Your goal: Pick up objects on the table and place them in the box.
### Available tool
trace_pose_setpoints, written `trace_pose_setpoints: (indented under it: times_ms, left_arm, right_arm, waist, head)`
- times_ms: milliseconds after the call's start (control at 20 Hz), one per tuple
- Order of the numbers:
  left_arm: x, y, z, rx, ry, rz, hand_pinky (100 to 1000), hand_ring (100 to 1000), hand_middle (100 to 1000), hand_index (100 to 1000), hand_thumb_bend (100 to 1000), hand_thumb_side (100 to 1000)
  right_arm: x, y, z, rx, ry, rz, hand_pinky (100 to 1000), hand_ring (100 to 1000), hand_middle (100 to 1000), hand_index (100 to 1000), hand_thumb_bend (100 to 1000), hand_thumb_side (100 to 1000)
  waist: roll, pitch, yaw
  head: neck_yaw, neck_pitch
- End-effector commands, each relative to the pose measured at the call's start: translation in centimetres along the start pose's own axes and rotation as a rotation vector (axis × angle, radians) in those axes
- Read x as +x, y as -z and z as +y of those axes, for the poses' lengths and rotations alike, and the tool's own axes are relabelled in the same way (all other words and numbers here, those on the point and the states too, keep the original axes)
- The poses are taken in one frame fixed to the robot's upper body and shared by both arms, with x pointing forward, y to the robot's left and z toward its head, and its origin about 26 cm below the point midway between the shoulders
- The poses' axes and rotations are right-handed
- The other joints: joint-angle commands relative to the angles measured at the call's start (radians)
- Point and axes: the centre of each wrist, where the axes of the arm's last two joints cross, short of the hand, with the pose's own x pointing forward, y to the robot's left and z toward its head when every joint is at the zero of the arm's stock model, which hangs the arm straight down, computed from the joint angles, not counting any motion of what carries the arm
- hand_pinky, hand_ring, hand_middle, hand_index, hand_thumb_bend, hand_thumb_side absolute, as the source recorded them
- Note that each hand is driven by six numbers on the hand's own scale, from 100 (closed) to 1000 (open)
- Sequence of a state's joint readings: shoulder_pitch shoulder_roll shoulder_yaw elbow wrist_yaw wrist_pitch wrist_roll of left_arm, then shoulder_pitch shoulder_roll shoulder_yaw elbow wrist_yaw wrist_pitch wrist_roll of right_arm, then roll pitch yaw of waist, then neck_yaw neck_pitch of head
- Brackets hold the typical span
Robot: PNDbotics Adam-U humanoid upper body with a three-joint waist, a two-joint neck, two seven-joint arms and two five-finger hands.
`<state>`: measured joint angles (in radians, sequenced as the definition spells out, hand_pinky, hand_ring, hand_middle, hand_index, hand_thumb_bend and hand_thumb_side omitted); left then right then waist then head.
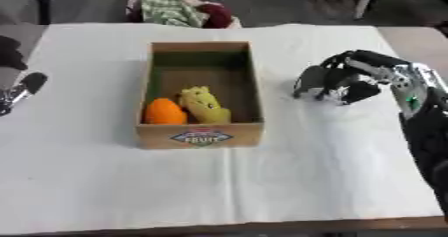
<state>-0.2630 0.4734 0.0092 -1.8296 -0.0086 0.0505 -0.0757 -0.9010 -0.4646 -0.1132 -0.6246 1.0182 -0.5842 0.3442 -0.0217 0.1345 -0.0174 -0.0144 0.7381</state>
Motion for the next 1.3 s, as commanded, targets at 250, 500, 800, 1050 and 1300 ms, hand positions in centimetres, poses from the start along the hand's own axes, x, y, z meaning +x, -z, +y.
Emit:
trace_pose_setpoints:
  times_ms: [250,500,800,1050,1300]
  left_arm:
    - [0.6,0.2,0.6,0.009,0.008,-0.02,713,560,532,677,540,156]
    - [0.5,0.1,0.5,0.008,0.004,-0.017,713,561,532,677,536,156]
    - [0.5,0.1,0.4,0.002,-0.002,-0.016,712,562,532,677,532,155]
    - [0.4,0.1,0.2,-0.002,-0.01,-0.015,713,561,531,676,530,155]
    - [0.5,0.2,-0.2,-0.006,-0.032,-0.021,713,560,530,675,531,157]
  right_arm:
    - [0.7,0.2,-2.9,-0.191,0.015,-0.044,188,193,203,446,100,243]
    - [2.9,1.4,-5.2,-0.266,0.017,-0.139,160,171,185,437,100,218]
    - [7.0,3.5,-8.5,-0.34,0.012,-0.285,153,166,177,433,100,183]
    - [11.6,5.6,-10.3,-0.348,-0.008,-0.433,157,169,181,438,100,192]
    - [14.7,7.7,-9.1,-0.28,-0.005,-0.482,157,169,181,439,100,199]
  waist:
    - [-0.003,-0.016,-0.002]
    - [-0.002,-0.02,0.001]
    - [-0.001,-0.027,0.01]
    - [0.002,-0.031,0.023]
    - [0.005,-0.032,0.035]
  head:
    - [0.003,-0.009]
    - [0.001,-0.008]
    - [-0.004,-0.003]
    - [-0.012,0.001]
    - [-0.022,0.001]
